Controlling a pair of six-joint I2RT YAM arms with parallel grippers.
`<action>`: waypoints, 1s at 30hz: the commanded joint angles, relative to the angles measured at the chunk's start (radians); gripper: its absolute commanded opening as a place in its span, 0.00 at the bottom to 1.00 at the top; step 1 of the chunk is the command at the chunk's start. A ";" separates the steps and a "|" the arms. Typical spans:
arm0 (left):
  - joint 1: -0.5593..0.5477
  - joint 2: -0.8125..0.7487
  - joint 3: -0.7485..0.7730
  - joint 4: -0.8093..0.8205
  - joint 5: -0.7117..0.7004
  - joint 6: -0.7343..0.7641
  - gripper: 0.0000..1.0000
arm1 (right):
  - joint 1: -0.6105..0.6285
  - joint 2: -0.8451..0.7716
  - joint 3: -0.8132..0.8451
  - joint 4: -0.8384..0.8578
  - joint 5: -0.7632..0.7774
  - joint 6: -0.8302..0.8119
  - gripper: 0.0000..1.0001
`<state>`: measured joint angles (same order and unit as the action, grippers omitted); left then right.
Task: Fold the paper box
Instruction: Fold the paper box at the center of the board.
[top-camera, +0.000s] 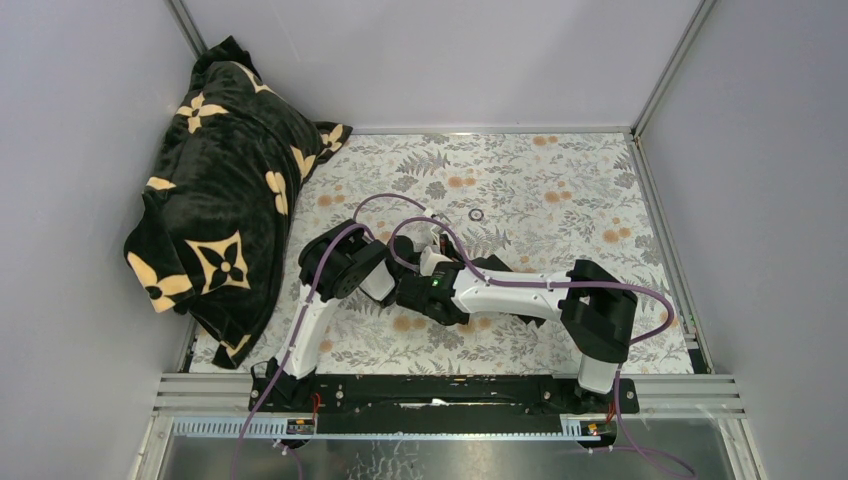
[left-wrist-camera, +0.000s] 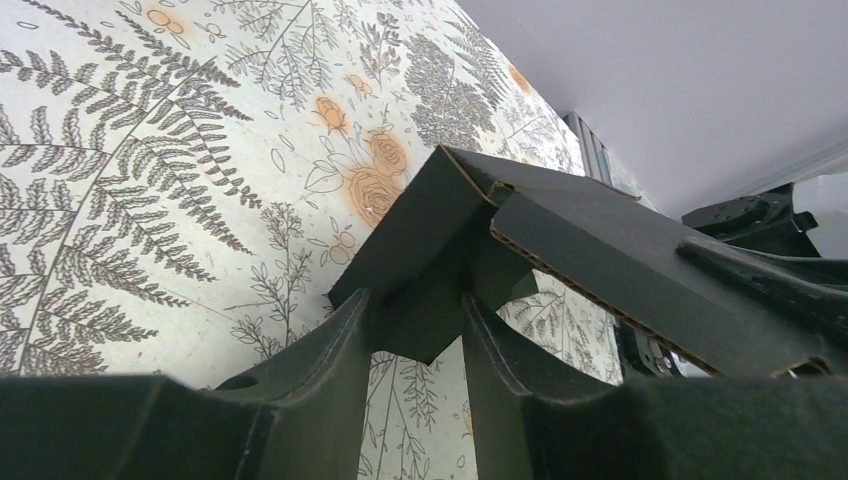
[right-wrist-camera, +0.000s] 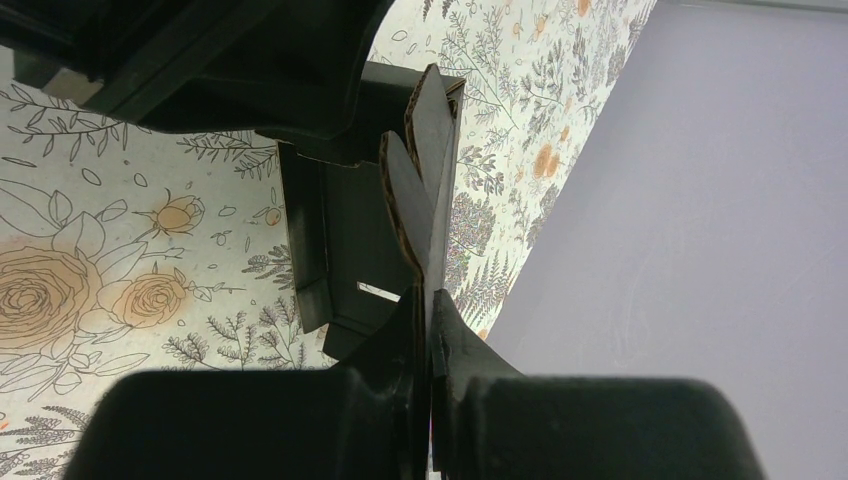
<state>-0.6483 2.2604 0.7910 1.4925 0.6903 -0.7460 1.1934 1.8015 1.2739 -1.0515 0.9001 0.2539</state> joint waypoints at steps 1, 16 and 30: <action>-0.013 -0.017 0.019 -0.018 -0.055 0.073 0.44 | 0.025 -0.018 -0.011 0.086 -0.132 0.018 0.00; -0.013 -0.011 0.014 0.034 -0.071 0.076 0.49 | 0.025 -0.011 -0.003 0.091 -0.143 0.018 0.00; -0.038 -0.011 0.033 0.011 -0.106 0.107 0.53 | 0.025 -0.010 0.000 0.097 -0.154 0.010 0.00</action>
<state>-0.6693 2.2604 0.7910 1.4723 0.6220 -0.6807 1.1976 1.8015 1.2682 -1.0447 0.8970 0.2420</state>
